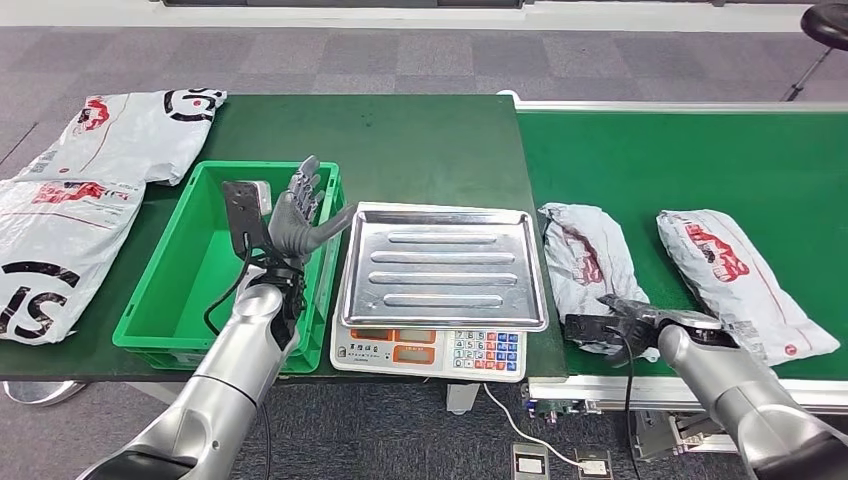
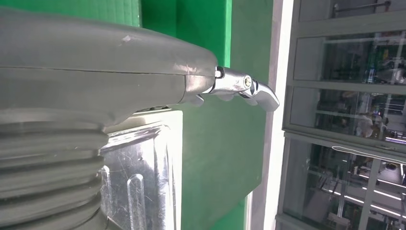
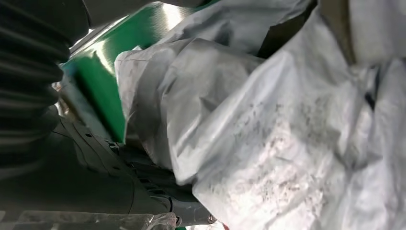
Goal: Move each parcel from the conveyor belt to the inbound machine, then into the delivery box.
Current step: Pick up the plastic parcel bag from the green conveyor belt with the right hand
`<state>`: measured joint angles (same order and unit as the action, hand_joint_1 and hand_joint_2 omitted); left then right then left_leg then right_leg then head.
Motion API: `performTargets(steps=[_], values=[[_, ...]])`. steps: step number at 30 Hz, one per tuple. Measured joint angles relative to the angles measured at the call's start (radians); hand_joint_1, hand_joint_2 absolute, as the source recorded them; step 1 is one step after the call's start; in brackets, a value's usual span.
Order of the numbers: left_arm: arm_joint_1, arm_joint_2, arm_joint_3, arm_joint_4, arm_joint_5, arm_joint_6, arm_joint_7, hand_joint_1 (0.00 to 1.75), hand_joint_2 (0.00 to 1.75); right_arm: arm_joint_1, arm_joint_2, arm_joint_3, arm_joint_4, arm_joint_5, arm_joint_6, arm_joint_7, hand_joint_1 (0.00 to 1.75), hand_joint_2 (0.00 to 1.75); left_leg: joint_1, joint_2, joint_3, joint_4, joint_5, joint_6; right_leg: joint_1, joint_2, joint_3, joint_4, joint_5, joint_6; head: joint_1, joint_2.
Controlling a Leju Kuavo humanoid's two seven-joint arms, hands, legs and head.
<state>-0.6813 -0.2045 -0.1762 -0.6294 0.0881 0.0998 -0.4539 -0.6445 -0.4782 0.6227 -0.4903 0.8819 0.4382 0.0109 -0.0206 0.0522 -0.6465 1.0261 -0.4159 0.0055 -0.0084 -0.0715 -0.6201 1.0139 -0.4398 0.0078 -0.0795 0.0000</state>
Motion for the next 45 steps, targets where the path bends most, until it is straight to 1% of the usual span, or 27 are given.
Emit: performTargets(steps=[5, 9, 12, 15, 19, 22, 25, 27, 29, 31, 33, 35, 37, 41, 45], values=[[0.000, -0.004, 0.000, 0.004, 0.000, 0.001, -0.001, 0.00, 1.75, 0.001, -0.022, 0.046, -0.012, 0.000, 0.000, 0.004, 0.00, 1.75, 0.000, 0.000, 0.000, 0.000, 0.000, 0.000, 0.000, 0.000, 0.000, 0.000, 0.000, 0.000, 0.000, 0.000], [0.000, -0.006, 0.000, 0.007, 0.000, 0.001, -0.001, 0.00, 1.75, 0.001, -0.029, 0.065, -0.017, 0.000, 0.000, 0.004, 1.75, 1.75, 0.000, 0.000, 0.000, 0.000, 0.000, 0.000, 0.000, 0.000, 0.000, 0.000, 0.000, 0.000, 0.000, 0.000], [0.000, -0.006, 0.000, 0.008, 0.000, 0.002, -0.004, 0.00, 1.75, -0.007, -0.029, 0.073, -0.019, -0.015, 0.001, -0.012, 1.75, 1.75, 0.000, 0.000, 0.000, 0.000, 0.000, 0.000, 0.000, 0.000, 0.001, 0.000, 0.000, 0.000, 0.000, 0.000], [0.000, -0.003, 0.000, 0.008, 0.002, 0.003, -0.010, 0.00, 1.75, -0.029, -0.021, 0.078, -0.019, -0.063, -0.007, -0.043, 1.75, 1.75, 0.000, 0.000, 0.000, 0.000, 0.000, 0.000, 0.000, 0.000, 0.002, 0.000, 0.000, 0.000, 0.000, 0.000], [0.009, 0.015, 0.000, -0.010, 0.003, 0.004, -0.011, 0.00, 1.75, -0.069, 0.012, 0.078, -0.027, -0.133, -0.060, -0.063, 1.75, 1.75, 0.000, 0.003, 0.000, -0.001, 0.000, 0.000, 0.000, 0.003, 0.001, 0.001, 0.001, 0.000, 0.000, 0.000], [0.035, 0.035, 0.001, -0.045, -0.005, 0.009, -0.009, 0.00, 1.75, -0.104, 0.049, 0.061, -0.055, -0.179, -0.183, -0.044, 1.75, 1.75, 0.000, 0.007, 0.000, -0.001, 0.000, 0.000, 0.001, 0.006, 0.000, 0.001, 0.001, 0.000, 0.000, 0.000], [0.067, 0.046, 0.009, -0.086, -0.028, 0.012, -0.001, 0.00, 1.75, -0.121, 0.093, 0.007, -0.110, -0.201, -0.334, 0.017, 1.75, 1.75, 0.002, 0.008, 0.001, -0.001, 0.001, -0.001, 0.002, 0.007, -0.001, 0.001, 0.001, -0.001, 0.000, 0.000], [0.080, 0.050, 0.016, -0.104, -0.045, 0.011, 0.006, 0.00, 1.75, -0.115, 0.115, -0.040, -0.158, -0.200, -0.386, 0.053, 1.75, 1.75, 0.002, 0.006, 0.001, -0.001, 0.001, -0.001, 0.003, 0.005, -0.001, 0.001, 0.000, -0.001, 0.000, 0.000], [0.084, 0.051, 0.021, -0.113, -0.059, 0.010, 0.010, 0.00, 1.75, -0.101, 0.131, -0.085, -0.203, -0.188, -0.418, 0.071, 1.75, 1.75, 0.002, 0.004, 0.000, -0.001, 0.001, -0.001, 0.003, 0.003, -0.001, 0.001, 0.000, -0.001, 0.000, 0.000], [0.086, 0.051, 0.023, -0.116, -0.070, 0.009, 0.011, 0.00, 1.75, -0.083, 0.146, -0.134, -0.243, -0.171, -0.476, 0.074, 1.75, 1.75, 0.002, 0.003, 0.000, -0.001, 0.001, -0.001, 0.002, 0.003, -0.001, 0.001, 0.000, -0.001, 0.000, 0.000], [0.086, 0.050, 0.024, -0.117, -0.078, 0.010, 0.010, 0.00, 1.75, -0.062, 0.163, -0.189, -0.291, -0.145, -0.567, 0.071, 1.75, 1.75, 0.002, 0.003, -0.001, -0.001, 0.001, -0.001, 0.002, 0.003, -0.001, 0.001, 0.000, -0.001, 0.000, 0.000], [0.086, 0.047, 0.025, -0.117, -0.087, 0.012, 0.008, 0.00, 1.75, -0.040, 0.179, -0.250, -0.364, -0.101, -0.671, 0.072, 1.75, 1.75, 0.001, 0.002, -0.001, -0.001, 0.001, -0.001, 0.001, 0.002, -0.001, 0.001, 0.000, -0.001, 0.000, 0.000], [0.087, 0.042, 0.025, -0.117, -0.094, 0.016, 0.004, 0.00, 1.75, -0.022, 0.191, -0.304, -0.443, -0.051, -0.753, 0.075, 1.75, 1.75, 0.001, 0.001, -0.001, -0.001, 0.001, -0.001, 0.001, 0.001, -0.001, 0.001, 0.000, -0.001, 0.000, 0.000], [0.085, 0.030, 0.025, -0.115, -0.104, 0.021, -0.004, 0.00, 1.75, -0.007, 0.217, -0.378, -0.569, 0.021, -0.853, 0.057, 1.75, 1.75, 0.001, 0.001, -0.001, -0.001, 0.001, -0.001, 0.001, 0.001, -0.001, 0.001, 0.000, 0.000, 0.000, 0.000], [0.080, 0.019, 0.025, -0.108, -0.107, 0.023, -0.008, 0.00, 1.75, -0.007, 0.238, -0.405, -0.624, 0.038, -0.879, 0.046, 1.75, 1.75, 0.001, 0.002, -0.001, -0.001, 0.001, -0.001, 0.001, 0.002, -0.001, 0.001, 0.000, 0.000, 0.000, 0.000]])
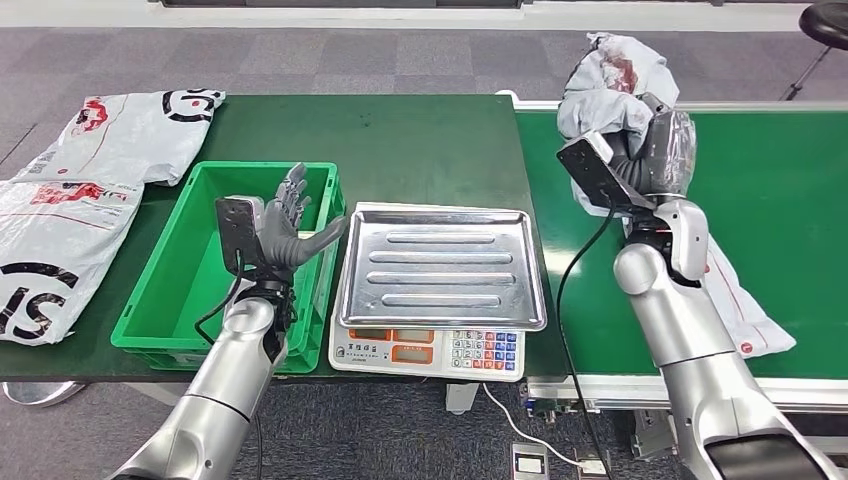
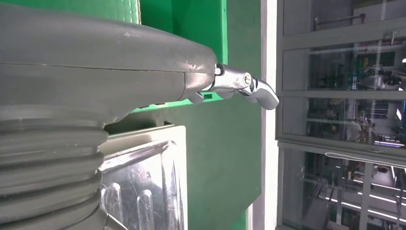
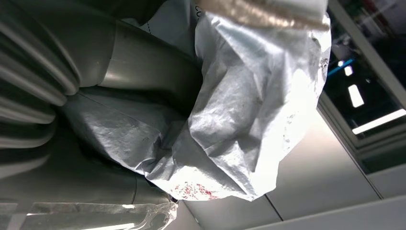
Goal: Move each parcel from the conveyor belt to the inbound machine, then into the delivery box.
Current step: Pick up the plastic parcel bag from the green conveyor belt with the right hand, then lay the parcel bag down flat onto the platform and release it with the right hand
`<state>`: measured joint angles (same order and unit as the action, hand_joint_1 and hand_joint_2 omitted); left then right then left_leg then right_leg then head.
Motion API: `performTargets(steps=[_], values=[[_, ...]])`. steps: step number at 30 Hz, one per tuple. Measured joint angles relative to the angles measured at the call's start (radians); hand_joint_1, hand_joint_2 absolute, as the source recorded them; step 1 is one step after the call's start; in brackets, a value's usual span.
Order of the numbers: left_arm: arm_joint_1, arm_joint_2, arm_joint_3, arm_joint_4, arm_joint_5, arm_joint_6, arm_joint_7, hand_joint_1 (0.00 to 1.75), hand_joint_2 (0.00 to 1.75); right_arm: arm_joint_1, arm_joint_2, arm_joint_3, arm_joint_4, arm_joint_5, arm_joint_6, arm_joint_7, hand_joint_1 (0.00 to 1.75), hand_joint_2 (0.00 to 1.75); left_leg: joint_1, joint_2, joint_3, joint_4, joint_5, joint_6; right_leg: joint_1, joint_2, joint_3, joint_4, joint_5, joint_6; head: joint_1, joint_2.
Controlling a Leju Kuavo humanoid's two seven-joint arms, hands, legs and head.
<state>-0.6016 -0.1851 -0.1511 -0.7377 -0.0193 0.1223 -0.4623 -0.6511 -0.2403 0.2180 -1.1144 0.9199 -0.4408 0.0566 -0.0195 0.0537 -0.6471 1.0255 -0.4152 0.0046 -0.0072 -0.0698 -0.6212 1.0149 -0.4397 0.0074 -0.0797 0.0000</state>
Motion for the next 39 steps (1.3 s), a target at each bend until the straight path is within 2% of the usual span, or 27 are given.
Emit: performTargets(steps=[6, 11, 25, 32, 39], values=[[-0.004, -0.005, 0.000, 0.005, -0.001, 0.000, -0.001, 0.00, 1.75, -0.002, 0.019, -0.010, -0.024, 0.003, 0.007, -0.006, 1.75, 1.75, 0.000, 0.000, 0.000, 0.000, 0.000, 0.000, 0.000, 0.000, 0.000, 0.000, 0.000, 0.000, 0.000, 0.000], [-0.021, -0.007, 0.000, 0.019, -0.005, 0.003, -0.012, 0.00, 1.75, -0.028, 0.075, 0.008, -0.018, -0.065, 0.170, -0.019, 1.75, 1.75, 0.000, 0.002, 0.000, 0.000, 0.000, 0.000, 0.000, 0.002, 0.000, 0.000, 0.000, 0.000, 0.000, 0.000], [-0.053, -0.008, 0.000, 0.051, -0.026, 0.052, -0.023, 0.00, 1.75, -0.016, 0.226, 0.278, 0.119, -0.263, 0.406, -0.076, 1.75, 1.75, 0.002, 0.001, 0.000, 0.000, 0.000, -0.001, 0.002, 0.001, -0.001, 0.000, -0.001, -0.001, 0.000, 0.000], [-0.053, -0.006, 0.000, 0.054, -0.023, 0.053, -0.023, 0.00, 1.75, -0.016, 0.240, 0.357, 0.144, -0.306, 0.416, -0.072, 1.75, 1.75, 0.001, 0.002, 0.000, 0.000, 0.000, -0.001, 0.001, 0.001, 0.000, 0.000, -0.001, -0.001, 0.000, 0.000], [-0.053, -0.005, 0.000, 0.056, -0.022, 0.054, -0.023, 0.00, 1.75, -0.017, 0.240, 0.383, 0.153, -0.310, 0.416, -0.072, 1.75, 1.75, 0.001, 0.002, 0.000, 0.000, 0.000, -0.001, 0.001, 0.001, 0.000, 0.000, -0.001, -0.001, 0.000, 0.000]])
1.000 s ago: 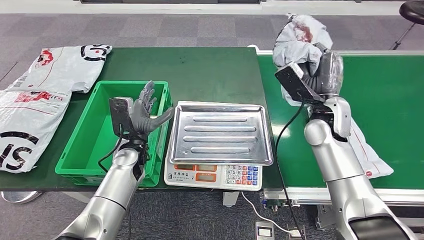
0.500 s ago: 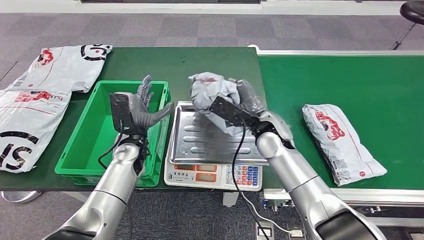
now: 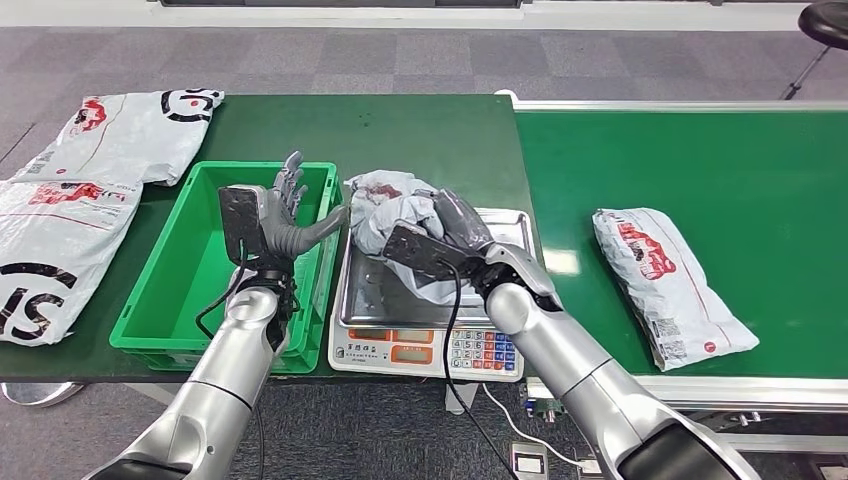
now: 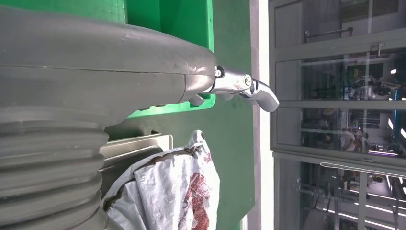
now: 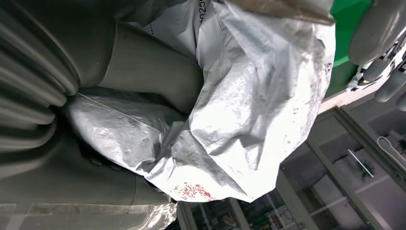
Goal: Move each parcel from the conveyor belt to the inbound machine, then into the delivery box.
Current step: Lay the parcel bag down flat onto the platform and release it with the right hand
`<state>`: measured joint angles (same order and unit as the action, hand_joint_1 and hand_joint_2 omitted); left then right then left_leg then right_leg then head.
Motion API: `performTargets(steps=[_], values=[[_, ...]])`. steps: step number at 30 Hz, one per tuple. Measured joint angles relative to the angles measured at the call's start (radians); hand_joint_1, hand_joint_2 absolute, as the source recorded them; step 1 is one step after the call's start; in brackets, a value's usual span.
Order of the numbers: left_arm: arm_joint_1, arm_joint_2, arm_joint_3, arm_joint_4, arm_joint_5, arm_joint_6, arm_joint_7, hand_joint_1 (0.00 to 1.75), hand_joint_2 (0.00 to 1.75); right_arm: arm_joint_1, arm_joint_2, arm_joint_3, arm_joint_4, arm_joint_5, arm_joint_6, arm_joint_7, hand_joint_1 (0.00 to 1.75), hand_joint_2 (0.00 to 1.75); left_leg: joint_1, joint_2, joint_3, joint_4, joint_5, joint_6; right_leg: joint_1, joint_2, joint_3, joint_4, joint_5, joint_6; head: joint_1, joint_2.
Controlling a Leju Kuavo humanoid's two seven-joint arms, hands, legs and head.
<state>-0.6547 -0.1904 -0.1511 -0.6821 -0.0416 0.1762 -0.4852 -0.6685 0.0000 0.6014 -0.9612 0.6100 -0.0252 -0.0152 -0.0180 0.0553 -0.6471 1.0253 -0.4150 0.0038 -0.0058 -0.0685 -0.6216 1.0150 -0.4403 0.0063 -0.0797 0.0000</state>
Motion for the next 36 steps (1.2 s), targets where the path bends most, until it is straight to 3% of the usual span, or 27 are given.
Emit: performTargets(steps=[9, 10, 13, 14, 21, 24, 29, 36], values=[[0.000, 0.001, 0.000, 0.002, 0.000, 0.000, 0.000, 0.00, 1.75, -0.001, 0.000, 0.010, 0.003, 0.000, 0.000, 0.000, 1.75, 1.75, 0.000, 0.000, 0.000, 0.000, 0.000, 0.000, 0.000, 0.000, 0.000, 0.000, 0.000, 0.000, 0.000, 0.000], [0.000, 0.001, 0.000, 0.002, 0.000, 0.000, 0.000, 0.00, 1.75, -0.001, 0.000, 0.011, 0.003, -0.003, 0.002, 0.000, 1.47, 1.75, 0.000, 0.000, 0.000, 0.000, 0.000, 0.000, 0.000, 0.000, 0.000, 0.000, 0.000, 0.000, 0.000, 0.000], [0.000, 0.001, 0.000, 0.002, 0.000, -0.001, 0.003, 0.00, 1.75, -0.001, 0.000, 0.020, 0.004, -0.021, 0.032, -0.002, 0.17, 1.75, 0.000, 0.000, 0.000, 0.000, 0.000, 0.000, 0.000, 0.000, 0.000, 0.000, 0.000, 0.000, 0.000, 0.000], [-0.001, 0.001, -0.001, 0.003, 0.000, -0.002, 0.005, 0.00, 1.75, -0.001, 0.000, 0.028, 0.005, -0.028, 0.044, -0.003, 0.00, 1.75, 0.000, 0.000, 0.000, 0.000, 0.000, 0.000, 0.000, 0.000, 0.000, 0.000, 0.000, 0.000, 0.000, 0.000], [-0.006, -0.003, -0.005, 0.001, -0.004, 0.009, 0.024, 0.00, 1.75, 0.007, -0.001, 0.069, 0.008, -0.096, 0.003, 0.002, 0.00, 1.75, 0.000, 0.001, 0.000, 0.000, 0.000, 0.000, 0.000, 0.001, -0.001, 0.000, 0.000, 0.000, 0.000, 0.000], [-0.007, -0.004, -0.012, -0.006, -0.013, -0.011, 0.038, 0.00, 1.75, 0.003, 0.000, 0.056, 0.011, -0.195, -0.020, -0.012, 0.00, 1.75, 0.000, 0.001, 0.000, 0.000, 0.000, 0.000, 0.000, 0.001, -0.001, 0.000, 0.000, 0.000, 0.000, 0.000], [-0.028, -0.015, -0.047, -0.023, -0.027, -0.068, 0.095, 0.00, 1.75, -0.069, 0.050, -0.053, 0.095, -0.526, 0.089, -0.124, 0.00, 1.75, 0.000, 0.002, 0.000, 0.000, 0.000, 0.000, 0.000, 0.002, -0.001, 0.000, 0.001, 0.000, 0.000, 0.000], [-0.044, -0.017, -0.056, -0.040, -0.037, -0.073, 0.102, 0.00, 1.75, -0.106, 0.090, -0.086, 0.144, -0.623, 0.176, -0.161, 0.00, 1.75, 0.000, 0.003, 0.000, 0.000, 0.000, 0.000, 0.000, 0.002, -0.001, 0.000, 0.001, -0.001, 0.000, 0.000]])
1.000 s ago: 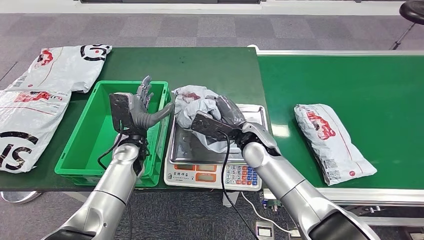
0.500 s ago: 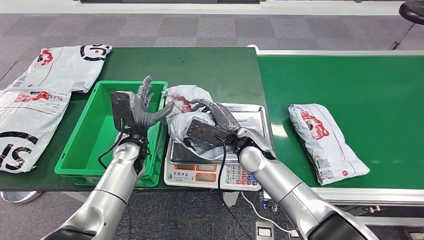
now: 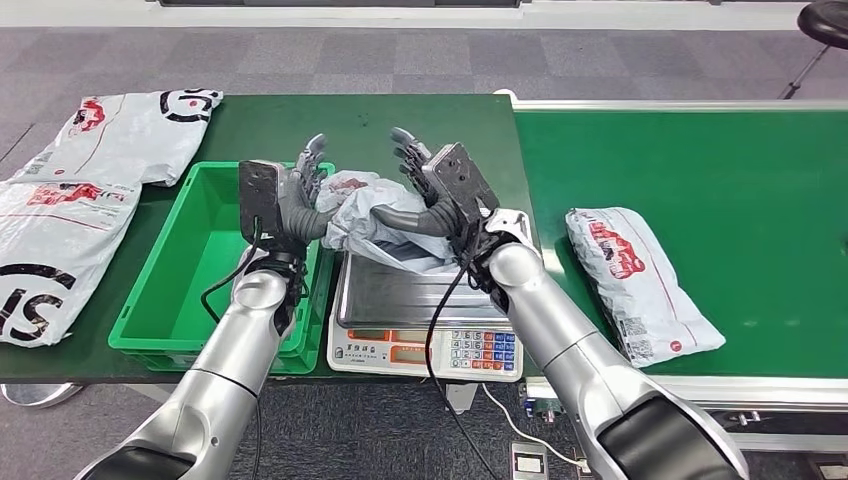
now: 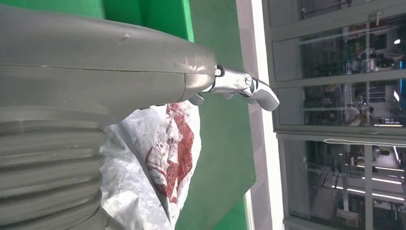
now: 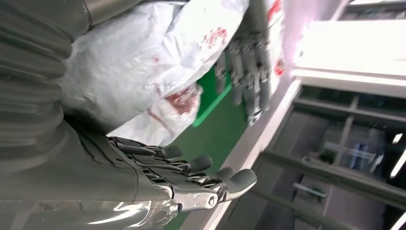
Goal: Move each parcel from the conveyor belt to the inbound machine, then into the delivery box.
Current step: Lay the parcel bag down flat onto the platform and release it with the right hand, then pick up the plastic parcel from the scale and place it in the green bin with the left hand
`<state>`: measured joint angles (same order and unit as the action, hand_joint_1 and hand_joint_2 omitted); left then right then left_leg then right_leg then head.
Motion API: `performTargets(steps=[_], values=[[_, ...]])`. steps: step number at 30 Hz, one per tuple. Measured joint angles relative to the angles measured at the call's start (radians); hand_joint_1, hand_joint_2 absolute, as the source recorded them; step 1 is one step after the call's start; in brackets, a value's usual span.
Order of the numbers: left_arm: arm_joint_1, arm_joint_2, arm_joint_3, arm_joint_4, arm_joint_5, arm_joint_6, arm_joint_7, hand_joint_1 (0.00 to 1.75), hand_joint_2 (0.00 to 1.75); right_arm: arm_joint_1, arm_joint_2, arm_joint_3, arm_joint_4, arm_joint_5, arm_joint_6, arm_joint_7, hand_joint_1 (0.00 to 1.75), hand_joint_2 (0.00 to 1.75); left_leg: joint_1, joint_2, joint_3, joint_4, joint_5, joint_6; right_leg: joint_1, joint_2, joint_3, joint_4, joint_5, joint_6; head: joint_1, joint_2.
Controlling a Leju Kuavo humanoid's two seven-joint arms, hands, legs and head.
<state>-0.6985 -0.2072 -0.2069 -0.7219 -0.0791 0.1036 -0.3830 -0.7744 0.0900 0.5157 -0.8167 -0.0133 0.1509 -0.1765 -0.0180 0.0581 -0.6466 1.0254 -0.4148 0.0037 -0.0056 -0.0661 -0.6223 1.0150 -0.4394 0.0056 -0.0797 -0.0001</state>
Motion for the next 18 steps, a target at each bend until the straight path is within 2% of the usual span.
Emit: performTargets(steps=[6, 11, 18], values=[[-0.003, 0.000, -0.009, -0.005, -0.037, -0.028, 0.008, 0.00, 1.75, -0.003, 0.005, -0.021, 0.002, -0.102, 0.077, -0.020, 0.00, 1.75, 0.000, 0.000, 0.000, 0.000, 0.000, 0.000, 0.000, 0.000, 0.000, 0.000, 0.000, 0.000, 0.000, 0.000], [-0.013, 0.001, -0.070, 0.004, -0.150, -0.120, 0.048, 0.00, 1.75, -0.002, 0.008, -0.040, 0.005, -0.209, 0.179, -0.024, 0.00, 1.75, 0.000, 0.000, 0.000, 0.000, 0.000, 0.000, 0.000, 0.000, 0.000, 0.000, 0.000, 0.000, 0.000, 0.000], [-0.018, 0.003, -0.126, 0.020, -0.179, -0.142, 0.055, 0.00, 1.75, -0.003, 0.011, -0.053, 0.010, -0.233, 0.198, -0.023, 0.00, 1.75, 0.000, 0.000, 0.000, 0.000, 0.000, 0.000, 0.000, 0.000, 0.000, 0.000, 0.000, 0.000, 0.000, 0.000]])
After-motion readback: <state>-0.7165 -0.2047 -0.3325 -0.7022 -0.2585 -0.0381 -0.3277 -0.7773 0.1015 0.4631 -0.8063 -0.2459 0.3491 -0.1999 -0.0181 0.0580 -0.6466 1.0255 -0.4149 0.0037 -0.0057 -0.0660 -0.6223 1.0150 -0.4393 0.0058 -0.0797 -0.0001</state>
